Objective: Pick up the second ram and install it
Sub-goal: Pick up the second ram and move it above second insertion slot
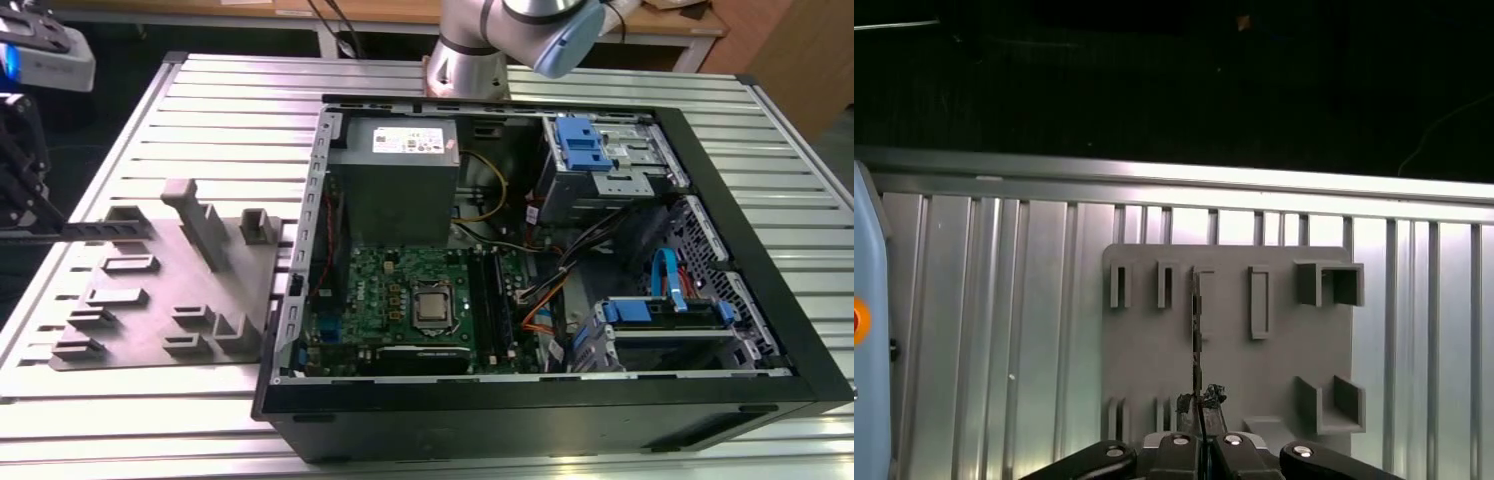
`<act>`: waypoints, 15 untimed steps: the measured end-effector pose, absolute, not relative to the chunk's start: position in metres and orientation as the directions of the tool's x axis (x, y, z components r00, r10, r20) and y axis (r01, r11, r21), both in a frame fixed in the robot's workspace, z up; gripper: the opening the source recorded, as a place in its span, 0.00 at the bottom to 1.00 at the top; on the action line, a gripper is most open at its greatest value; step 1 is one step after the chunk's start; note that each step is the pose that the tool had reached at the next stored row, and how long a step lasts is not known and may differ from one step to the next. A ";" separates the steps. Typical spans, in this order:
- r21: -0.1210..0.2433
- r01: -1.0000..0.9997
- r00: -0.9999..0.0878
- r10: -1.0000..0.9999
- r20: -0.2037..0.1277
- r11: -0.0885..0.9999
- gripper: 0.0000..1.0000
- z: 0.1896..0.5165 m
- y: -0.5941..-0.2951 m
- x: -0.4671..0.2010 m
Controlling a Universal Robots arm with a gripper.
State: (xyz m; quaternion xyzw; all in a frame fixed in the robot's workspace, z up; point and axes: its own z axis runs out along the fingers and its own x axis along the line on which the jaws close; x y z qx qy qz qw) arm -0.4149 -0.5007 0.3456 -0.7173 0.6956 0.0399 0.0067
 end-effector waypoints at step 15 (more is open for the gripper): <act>0.045 -0.998 0.029 -0.996 -0.080 -0.033 0.08 0.388 -0.500 -0.415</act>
